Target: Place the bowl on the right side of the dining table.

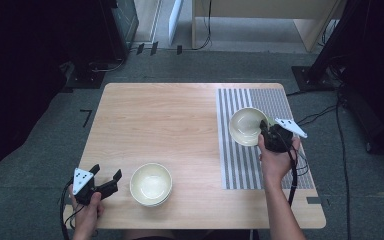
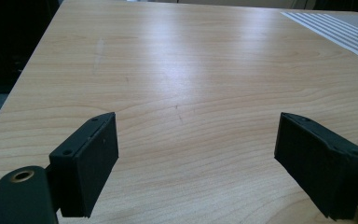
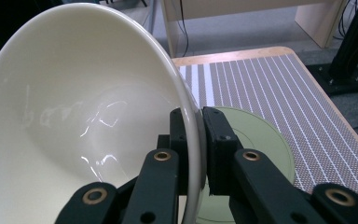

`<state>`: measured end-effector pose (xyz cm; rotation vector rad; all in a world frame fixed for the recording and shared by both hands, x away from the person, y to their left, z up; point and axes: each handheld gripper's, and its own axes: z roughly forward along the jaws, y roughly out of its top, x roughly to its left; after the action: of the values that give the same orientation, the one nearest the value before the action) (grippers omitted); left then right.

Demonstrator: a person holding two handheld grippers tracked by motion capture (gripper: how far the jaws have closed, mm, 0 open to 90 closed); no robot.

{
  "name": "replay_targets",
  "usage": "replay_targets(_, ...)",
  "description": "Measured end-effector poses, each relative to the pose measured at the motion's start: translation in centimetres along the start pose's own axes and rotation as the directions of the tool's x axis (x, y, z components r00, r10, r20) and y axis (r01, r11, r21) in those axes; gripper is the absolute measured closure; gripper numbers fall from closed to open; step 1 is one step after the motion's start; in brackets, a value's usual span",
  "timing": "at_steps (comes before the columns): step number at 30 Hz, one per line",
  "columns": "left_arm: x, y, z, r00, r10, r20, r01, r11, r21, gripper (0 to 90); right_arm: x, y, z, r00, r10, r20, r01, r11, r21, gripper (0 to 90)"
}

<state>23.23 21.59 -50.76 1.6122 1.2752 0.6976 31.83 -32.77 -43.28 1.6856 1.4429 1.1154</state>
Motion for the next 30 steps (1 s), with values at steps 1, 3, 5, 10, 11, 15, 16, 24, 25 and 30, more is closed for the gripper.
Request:
replay_targets(1,0.0,0.0,0.0,1.0,-0.001,0.0,0.001,1.0,0.0,13.3,-0.2,0.0,0.2,1.0,0.007,0.003,-0.007,1.0,0.004,84.0)
replay_targets(3,0.0,0.0,0.0,1.0,0.0,0.0,0.0,1.0,0.0,13.3,-0.5,0.0,0.6,0.9998,0.016,0.01,-0.016,1.0,0.011,84.0)
replay_targets(5,0.0,0.0,0.0,1.0,0.001,-0.002,-0.001,1.0,0.0,13.3,-0.8,0.0,1.0,0.9994,0.032,0.016,-0.032,0.999,0.019,84.0)
replay_targets(10,0.0,0.0,0.0,1.0,-0.001,-0.003,0.001,1.0,0.0,13.3,-1.6,-0.1,2.4,0.9984,0.05,0.026,-0.052,0.997,0.052,84.0)
replay_targets(11,0.0,0.0,0.0,1.0,-0.001,-0.002,0.001,1.0,-0.001,13.3,-1.8,-0.1,2.6,0.998,0.054,0.032,-0.056,0.997,0.058,84.0)
replay_targets(15,0.0,0.0,0.0,1.0,-0.003,-0.002,0.003,1.0,-0.002,13.3,-2.6,-0.3,3.6,0.9949,0.083,0.057,-0.088,0.993,0.083,84.0)
replay_targets(16,0.0,0.0,0.0,1.0,-0.003,-0.002,0.003,1.0,-0.002,13.3,-2.8,-0.4,3.8,0.9942,0.086,0.063,-0.092,0.992,0.09,84.0)
replay_targets(24,0.0,0.0,0.0,1.0,-0.002,-0.003,0.002,1.0,-0.002,13.3,-4.3,-0.3,5.2,0.9864,0.127,0.103,-0.141,0.98,0.138,84.0)
replay_targets(25,0.0,0.0,0.0,1.0,-0.002,-0.003,0.002,1.0,-0.001,13.3,-4.6,-0.2,5.3,0.9853,0.133,0.107,-0.148,0.979,0.141,84.0)
replay_targets(30,0.0,0.0,0.0,1.0,-0.001,-0.004,0.001,1.0,-0.001,13.3,-5.0,-0.1,5.8,0.9827,0.138,0.124,-0.157,0.974,0.163,84.0)
